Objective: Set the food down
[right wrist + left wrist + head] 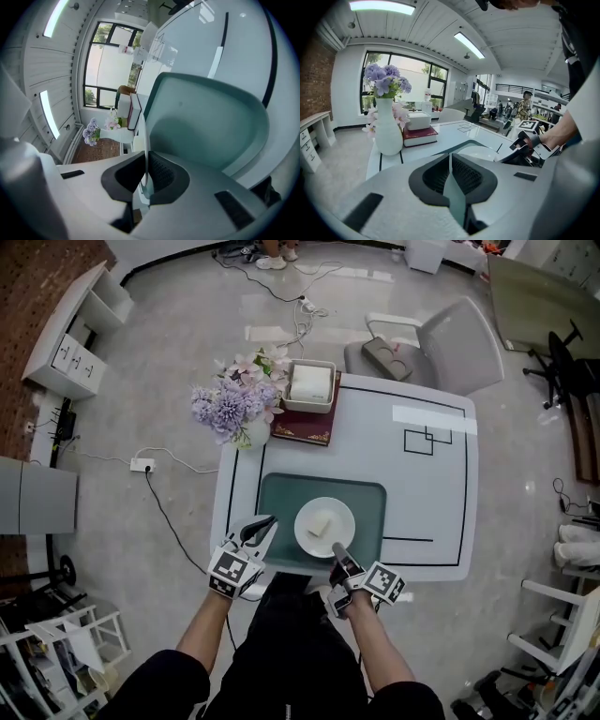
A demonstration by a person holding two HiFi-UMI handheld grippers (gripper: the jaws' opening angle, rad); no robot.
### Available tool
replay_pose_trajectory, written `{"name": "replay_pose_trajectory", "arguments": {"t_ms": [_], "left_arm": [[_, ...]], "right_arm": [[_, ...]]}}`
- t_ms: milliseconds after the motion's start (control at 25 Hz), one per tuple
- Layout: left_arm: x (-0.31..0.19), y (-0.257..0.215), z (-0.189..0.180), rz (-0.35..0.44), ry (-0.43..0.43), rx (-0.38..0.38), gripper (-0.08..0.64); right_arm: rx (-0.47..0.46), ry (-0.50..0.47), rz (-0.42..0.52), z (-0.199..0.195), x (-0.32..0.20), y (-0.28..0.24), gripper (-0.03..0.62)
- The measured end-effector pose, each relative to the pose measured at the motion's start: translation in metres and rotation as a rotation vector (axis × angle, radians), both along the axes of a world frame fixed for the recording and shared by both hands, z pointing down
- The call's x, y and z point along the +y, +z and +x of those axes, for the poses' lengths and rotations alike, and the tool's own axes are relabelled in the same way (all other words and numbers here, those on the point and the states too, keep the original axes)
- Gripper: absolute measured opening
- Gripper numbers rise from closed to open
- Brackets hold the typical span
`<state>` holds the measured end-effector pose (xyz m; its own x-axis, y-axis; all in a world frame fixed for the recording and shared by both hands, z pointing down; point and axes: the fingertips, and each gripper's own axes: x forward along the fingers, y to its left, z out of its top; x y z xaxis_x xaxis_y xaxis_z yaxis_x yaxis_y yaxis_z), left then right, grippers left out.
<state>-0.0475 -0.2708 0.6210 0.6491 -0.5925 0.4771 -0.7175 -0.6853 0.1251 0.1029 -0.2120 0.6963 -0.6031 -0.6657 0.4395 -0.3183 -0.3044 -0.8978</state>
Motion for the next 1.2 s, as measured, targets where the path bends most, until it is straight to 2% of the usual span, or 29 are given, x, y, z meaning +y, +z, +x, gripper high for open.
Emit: {"name": "replay_pose_trajectory", "arguments": {"t_ms": [360, 640, 920, 1000, 1080, 1200], "left_arm": [[-0.003, 0.009, -0.027, -0.019, -0.05, 0.006, 0.025], [-0.002, 0.014, -0.036, -0.024, -0.06, 0.012, 0.025], [-0.003, 0.015, -0.034, -0.037, -0.049, 0.015, 0.025], [-0.003, 0.013, -0.032, -0.029, -0.043, 0.018, 0.025], [-0.003, 0.013, -0.03, -0.03, -0.041, 0.02, 0.025], [-0.004, 0.013, -0.028, -0.033, -0.036, 0.02, 0.025]], "right_arm": [[0.004, -0.069, -0.027, -0.033, -0.016, 0.009, 0.018], [0.048, -0.095, -0.067, -0.038, -0.014, 0.023, 0.018], [0.231, -0.167, -0.048, -0.032, -0.018, 0.022, 0.026], [0.269, -0.179, -0.048, -0.03, -0.018, 0.022, 0.069], [0.312, -0.199, -0.041, -0.028, -0.018, 0.021, 0.084], [0.42, -0.271, -0.02, -0.025, -0.017, 0.021, 0.111]]}}
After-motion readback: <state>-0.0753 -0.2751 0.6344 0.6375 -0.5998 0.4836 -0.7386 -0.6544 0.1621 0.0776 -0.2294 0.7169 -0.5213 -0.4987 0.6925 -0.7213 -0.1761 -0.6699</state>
